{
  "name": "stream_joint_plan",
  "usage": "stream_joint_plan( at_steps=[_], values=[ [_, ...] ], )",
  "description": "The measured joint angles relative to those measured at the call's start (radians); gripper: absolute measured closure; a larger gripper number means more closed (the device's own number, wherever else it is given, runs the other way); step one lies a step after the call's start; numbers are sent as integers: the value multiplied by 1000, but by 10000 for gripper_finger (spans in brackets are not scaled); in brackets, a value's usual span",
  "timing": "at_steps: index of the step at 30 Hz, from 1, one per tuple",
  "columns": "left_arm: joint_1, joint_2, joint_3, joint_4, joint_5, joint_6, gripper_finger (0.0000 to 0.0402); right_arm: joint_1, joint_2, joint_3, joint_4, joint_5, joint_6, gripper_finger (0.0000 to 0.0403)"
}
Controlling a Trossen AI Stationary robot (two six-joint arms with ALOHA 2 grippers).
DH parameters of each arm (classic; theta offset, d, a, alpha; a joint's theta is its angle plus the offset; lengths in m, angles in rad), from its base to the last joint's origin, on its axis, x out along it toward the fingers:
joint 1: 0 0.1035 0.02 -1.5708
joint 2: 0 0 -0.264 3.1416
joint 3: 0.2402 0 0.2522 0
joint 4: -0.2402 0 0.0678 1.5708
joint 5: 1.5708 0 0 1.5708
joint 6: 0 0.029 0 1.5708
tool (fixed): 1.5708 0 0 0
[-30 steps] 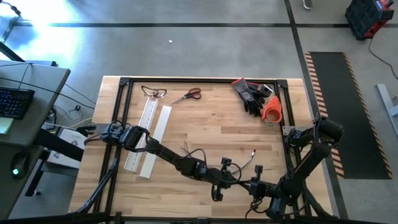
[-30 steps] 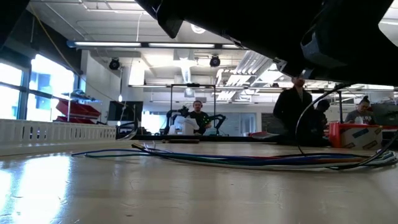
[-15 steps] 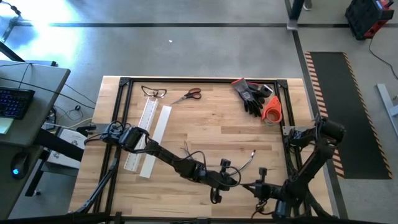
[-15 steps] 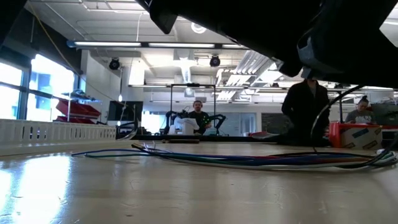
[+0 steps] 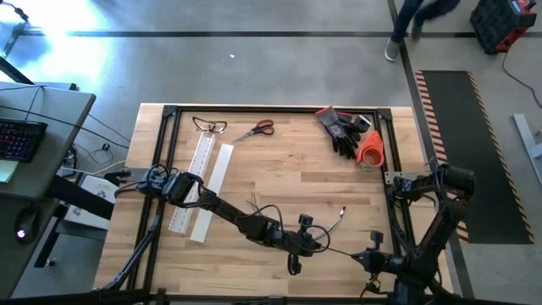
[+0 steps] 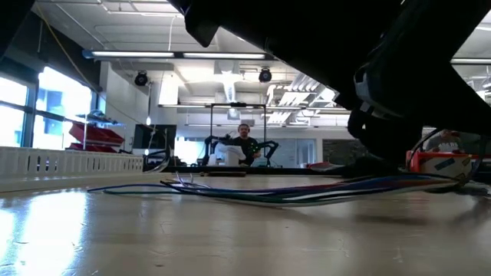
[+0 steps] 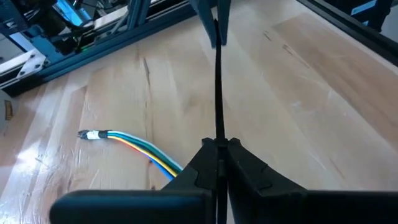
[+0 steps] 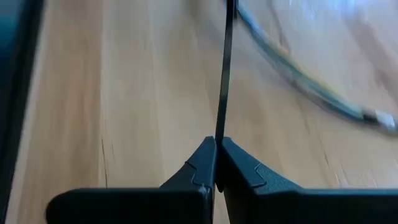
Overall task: Ziptie cables
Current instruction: Wrap the black zip tie around the cable
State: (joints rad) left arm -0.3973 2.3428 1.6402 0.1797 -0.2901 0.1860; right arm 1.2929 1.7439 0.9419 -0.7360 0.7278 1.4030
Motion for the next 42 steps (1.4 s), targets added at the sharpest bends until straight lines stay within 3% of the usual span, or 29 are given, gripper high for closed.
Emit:
stream_joint_plan(
  at_steps=[5,10,19,29,35,39,42],
  values=[
    [0,0,0,-2,-3,-1,401,29,0,56,-144,-194,82,403],
    [0,0,0,-17,1,0,401,57,0,99,-144,-360,121,403],
    [0,0,1,-119,18,-46,401,97,-2,141,-135,-461,256,403],
    [0,-6,-23,-261,2,-104,401,99,-3,144,-99,-590,278,402],
    [4,-6,-38,-235,10,-114,401,101,-3,144,-118,-529,279,402],
    [6,-5,-39,-228,16,-114,401,87,-2,144,-112,-240,218,403],
    [5,-5,-39,-226,17,-115,401,52,-2,142,-56,-44,58,402]
  ],
)
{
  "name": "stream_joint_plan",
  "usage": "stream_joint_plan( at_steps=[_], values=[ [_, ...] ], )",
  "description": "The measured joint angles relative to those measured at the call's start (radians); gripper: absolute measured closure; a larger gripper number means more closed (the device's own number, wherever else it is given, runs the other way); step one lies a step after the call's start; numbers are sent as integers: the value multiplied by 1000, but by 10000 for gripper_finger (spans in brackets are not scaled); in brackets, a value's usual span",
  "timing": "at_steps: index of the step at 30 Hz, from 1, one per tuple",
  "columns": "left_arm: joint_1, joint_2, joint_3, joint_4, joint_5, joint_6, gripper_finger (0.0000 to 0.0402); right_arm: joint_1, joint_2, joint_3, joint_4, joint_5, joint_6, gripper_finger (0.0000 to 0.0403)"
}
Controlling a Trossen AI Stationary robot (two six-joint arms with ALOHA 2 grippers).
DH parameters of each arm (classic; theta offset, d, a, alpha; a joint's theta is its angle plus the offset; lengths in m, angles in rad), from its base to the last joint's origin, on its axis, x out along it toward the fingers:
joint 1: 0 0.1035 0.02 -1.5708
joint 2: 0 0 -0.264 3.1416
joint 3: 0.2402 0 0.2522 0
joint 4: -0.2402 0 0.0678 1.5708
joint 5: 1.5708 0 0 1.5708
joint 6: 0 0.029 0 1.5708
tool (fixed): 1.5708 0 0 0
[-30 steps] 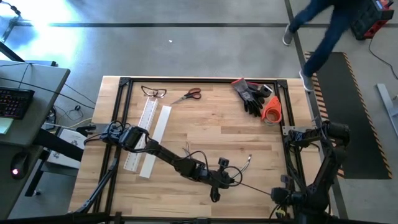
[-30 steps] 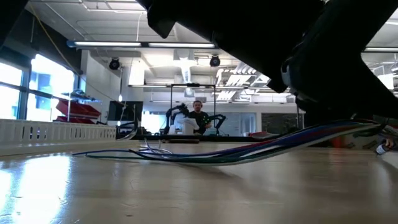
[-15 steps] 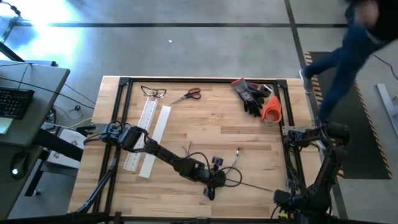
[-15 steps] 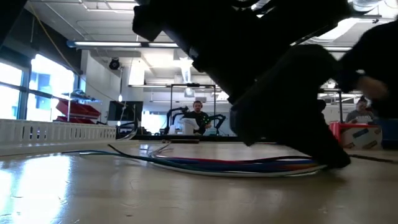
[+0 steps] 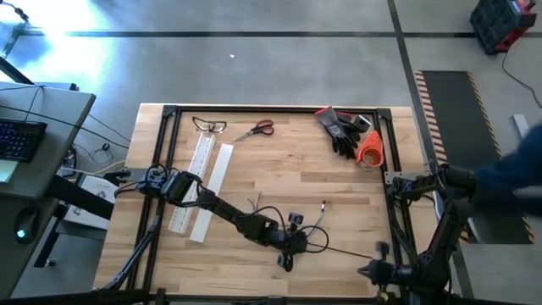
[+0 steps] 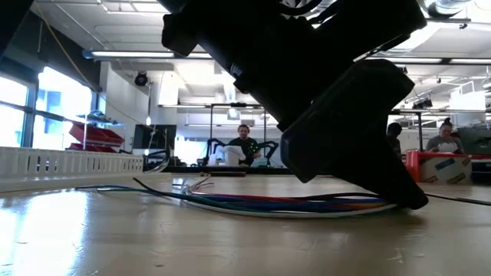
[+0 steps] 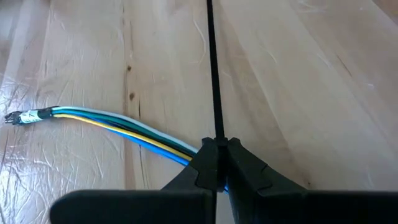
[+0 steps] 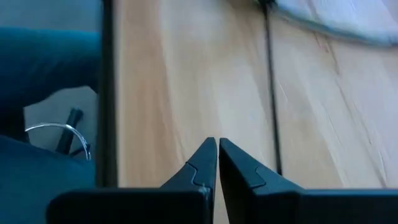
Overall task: Ziptie cables
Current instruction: Wrap the black zip tie around the cable
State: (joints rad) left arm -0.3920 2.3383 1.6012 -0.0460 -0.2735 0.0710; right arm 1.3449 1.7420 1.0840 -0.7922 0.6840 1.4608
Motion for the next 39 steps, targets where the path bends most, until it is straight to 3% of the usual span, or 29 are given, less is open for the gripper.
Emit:
stream_joint_plan(
  at_steps=[7,12,16,28,39],
  values=[
    [0,0,-1,9,3,-8,401,-163,6,-125,321,61,-393,341],
    [0,0,-2,29,4,-11,401,-283,7,-257,561,97,-578,276],
    [0,1,-2,45,5,-17,401,-372,7,-333,756,87,-706,252],
    [8,3,-3,70,4,-46,401,-500,65,-363,912,-54,-942,287],
    [10,3,-3,73,2,-67,401,-507,85,-364,913,28,-920,348]
  ],
)
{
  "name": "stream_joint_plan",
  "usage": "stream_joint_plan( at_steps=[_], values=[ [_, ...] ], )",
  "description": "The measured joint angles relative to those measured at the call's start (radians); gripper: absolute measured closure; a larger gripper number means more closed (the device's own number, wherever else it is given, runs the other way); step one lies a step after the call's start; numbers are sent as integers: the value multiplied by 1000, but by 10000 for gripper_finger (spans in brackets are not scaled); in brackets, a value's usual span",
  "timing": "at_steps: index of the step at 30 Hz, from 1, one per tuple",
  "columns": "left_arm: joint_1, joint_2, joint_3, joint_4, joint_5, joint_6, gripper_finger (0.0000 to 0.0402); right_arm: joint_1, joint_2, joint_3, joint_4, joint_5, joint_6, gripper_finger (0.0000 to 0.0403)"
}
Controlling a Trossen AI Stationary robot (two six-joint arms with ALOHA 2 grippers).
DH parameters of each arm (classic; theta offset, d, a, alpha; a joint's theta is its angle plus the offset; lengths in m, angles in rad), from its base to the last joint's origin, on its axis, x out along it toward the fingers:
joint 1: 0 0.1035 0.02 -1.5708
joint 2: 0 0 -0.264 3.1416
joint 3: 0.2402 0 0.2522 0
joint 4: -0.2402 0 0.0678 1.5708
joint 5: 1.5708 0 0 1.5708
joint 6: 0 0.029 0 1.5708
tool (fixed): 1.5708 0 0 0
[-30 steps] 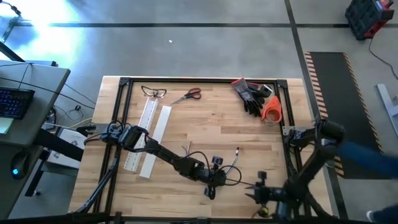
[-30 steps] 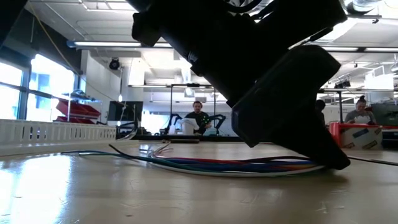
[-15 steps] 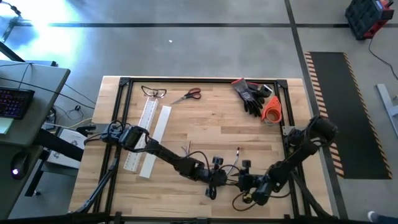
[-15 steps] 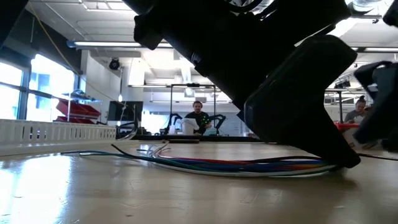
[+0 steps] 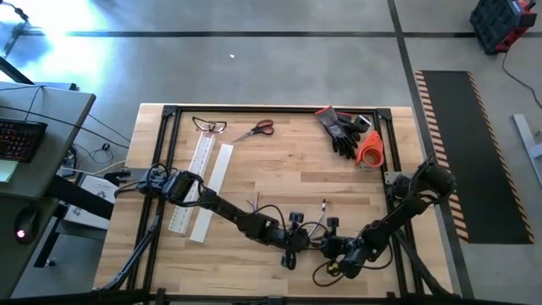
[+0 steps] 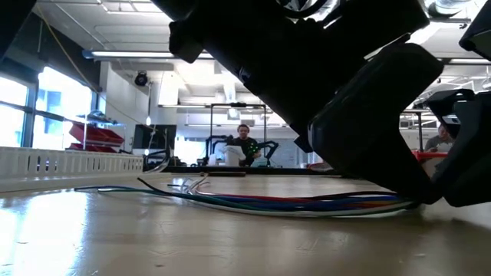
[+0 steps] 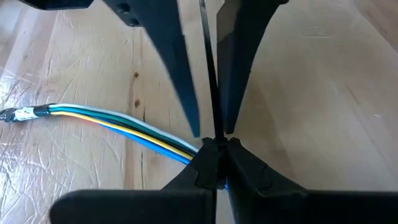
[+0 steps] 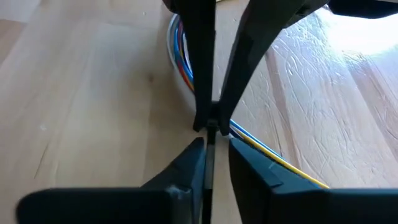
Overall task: Ziptie cables
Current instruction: Wrap the black zip tie around the cable
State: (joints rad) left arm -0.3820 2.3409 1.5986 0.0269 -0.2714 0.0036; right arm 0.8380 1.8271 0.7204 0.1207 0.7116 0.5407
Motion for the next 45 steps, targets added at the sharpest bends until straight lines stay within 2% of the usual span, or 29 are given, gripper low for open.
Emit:
stream_joint_plan(
  at_steps=[4,9,15,21,25,30,33,38,45],
  values=[
    [1,0,0,0,0,-2,401,0,0,0,-2,-4,0,393],
    [-1,0,1,-1,0,-2,401,17,0,1,-18,-6,62,400],
    [-13,0,6,1,-13,-2,400,100,-2,5,-148,10,324,402],
    [-23,-3,2,-86,-56,-20,399,221,-5,3,-258,27,560,402],
    [-21,-4,2,-78,-60,-26,400,262,-4,2,-274,53,628,403],
    [-24,-3,1,47,-74,27,401,243,-3,1,-252,51,585,403],
    [-18,-6,1,117,-40,51,395,221,-3,0,-227,46,513,403],
    [-2,-3,2,225,57,87,357,182,-3,0,-183,32,403,403],
    [3,50,1,304,105,138,295,137,-2,-2,-106,29,298,403]
  ],
)
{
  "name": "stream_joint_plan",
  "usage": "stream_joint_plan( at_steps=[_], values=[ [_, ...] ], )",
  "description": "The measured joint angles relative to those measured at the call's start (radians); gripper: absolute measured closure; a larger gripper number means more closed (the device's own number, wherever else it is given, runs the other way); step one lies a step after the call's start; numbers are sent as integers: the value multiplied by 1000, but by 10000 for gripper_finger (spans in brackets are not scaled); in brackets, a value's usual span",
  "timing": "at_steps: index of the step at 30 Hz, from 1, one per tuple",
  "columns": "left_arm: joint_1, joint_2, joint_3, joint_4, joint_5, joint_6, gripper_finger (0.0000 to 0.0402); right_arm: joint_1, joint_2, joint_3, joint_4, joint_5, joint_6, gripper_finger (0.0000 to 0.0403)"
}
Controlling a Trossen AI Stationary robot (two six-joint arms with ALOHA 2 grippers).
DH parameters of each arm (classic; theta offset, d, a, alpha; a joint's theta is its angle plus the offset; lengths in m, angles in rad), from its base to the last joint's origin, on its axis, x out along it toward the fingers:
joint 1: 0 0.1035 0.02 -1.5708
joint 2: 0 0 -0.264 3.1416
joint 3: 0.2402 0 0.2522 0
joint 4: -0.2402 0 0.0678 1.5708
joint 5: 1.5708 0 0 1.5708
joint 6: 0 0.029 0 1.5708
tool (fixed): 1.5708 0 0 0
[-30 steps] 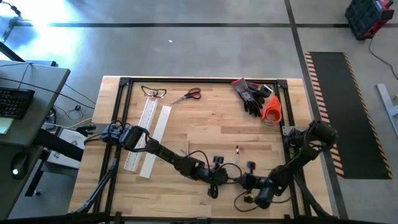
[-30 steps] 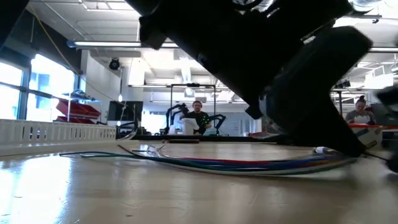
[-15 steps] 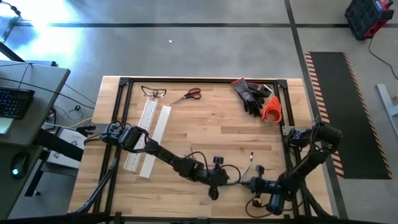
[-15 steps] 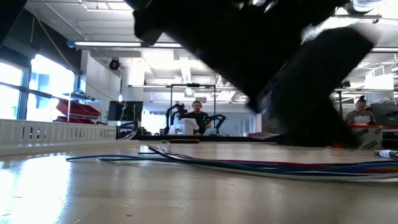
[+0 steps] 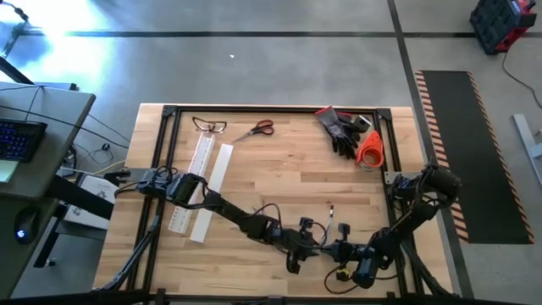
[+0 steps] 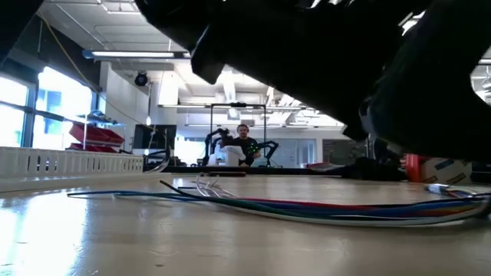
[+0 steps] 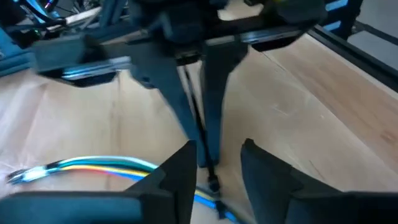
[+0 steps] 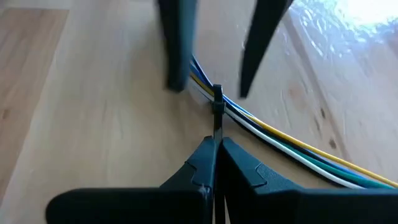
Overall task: Ziptie cables
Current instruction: Wrap the black zip tie around the cable
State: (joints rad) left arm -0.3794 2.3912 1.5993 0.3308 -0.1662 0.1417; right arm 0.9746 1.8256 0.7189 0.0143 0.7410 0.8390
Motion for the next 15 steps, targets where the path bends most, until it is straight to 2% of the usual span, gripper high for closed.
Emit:
stream_joint_plan(
  at_steps=[7,10,15],
  values=[
    [-1,18,0,-18,-21,-35,278,-27,0,0,10,14,-11,403],
    [0,18,1,-52,-58,-47,284,-33,0,11,7,18,-26,403],
    [0,18,2,-88,-62,-90,310,-34,0,52,-9,25,-66,403]
  ],
)
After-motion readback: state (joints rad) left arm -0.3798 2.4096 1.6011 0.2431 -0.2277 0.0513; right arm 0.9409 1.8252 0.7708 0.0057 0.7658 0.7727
